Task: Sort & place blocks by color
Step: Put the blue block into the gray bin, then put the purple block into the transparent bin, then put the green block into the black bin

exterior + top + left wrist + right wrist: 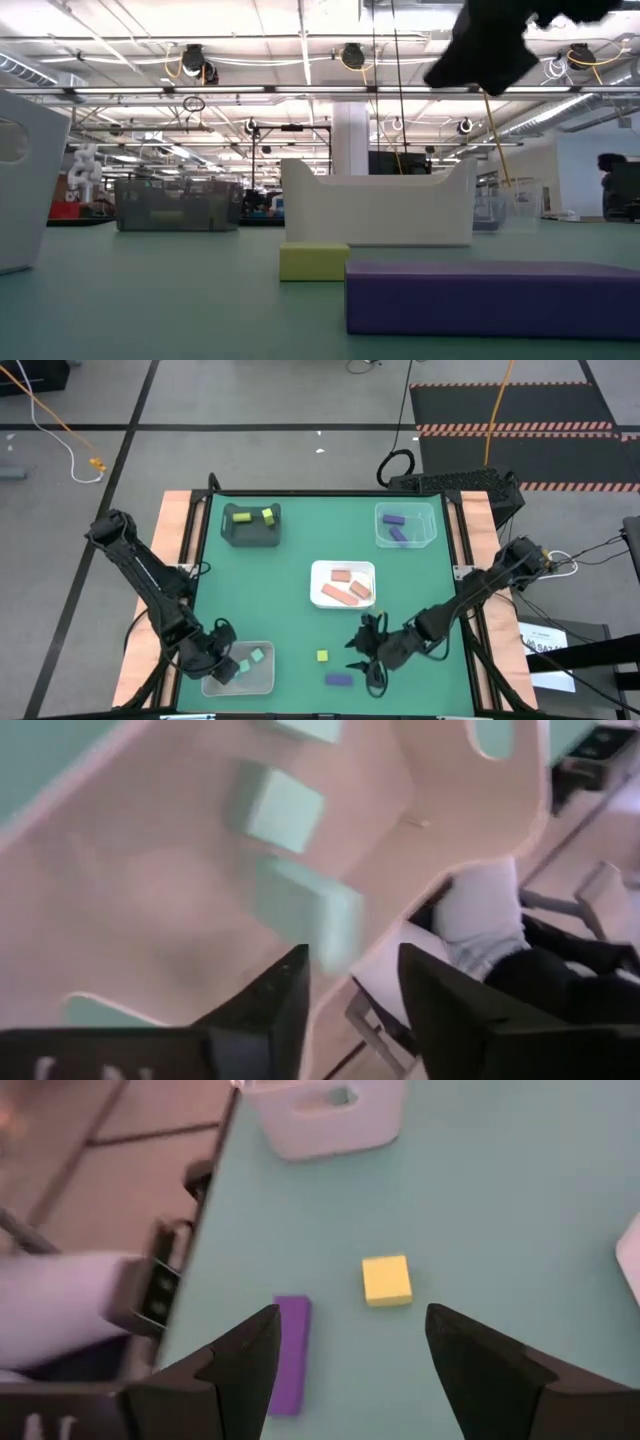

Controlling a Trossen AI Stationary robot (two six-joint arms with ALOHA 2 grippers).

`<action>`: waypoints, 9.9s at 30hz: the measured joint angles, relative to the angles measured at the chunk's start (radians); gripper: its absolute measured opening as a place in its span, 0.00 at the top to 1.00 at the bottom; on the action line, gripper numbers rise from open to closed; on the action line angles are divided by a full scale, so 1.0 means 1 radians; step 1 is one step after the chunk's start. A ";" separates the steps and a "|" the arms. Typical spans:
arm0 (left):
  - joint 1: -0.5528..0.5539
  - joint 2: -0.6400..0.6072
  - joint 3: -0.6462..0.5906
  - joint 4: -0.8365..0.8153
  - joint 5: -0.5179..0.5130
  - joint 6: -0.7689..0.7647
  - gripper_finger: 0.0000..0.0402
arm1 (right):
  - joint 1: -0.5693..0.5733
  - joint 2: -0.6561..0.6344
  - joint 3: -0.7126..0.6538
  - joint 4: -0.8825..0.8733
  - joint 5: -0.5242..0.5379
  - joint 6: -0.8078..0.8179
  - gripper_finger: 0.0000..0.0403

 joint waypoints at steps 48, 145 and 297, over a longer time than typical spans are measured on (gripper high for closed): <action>0.000 -0.002 0.000 0.225 -0.147 0.166 0.43 | 0.131 0.303 -0.003 0.353 0.054 -0.125 0.78; 0.578 -0.002 0.000 0.597 -0.405 1.353 0.43 | -1.217 -0.266 0.000 -0.863 0.088 -0.424 0.72; 0.464 -0.002 0.000 0.342 -0.181 1.063 0.43 | -0.074 0.444 0.022 0.454 -0.043 -0.223 0.45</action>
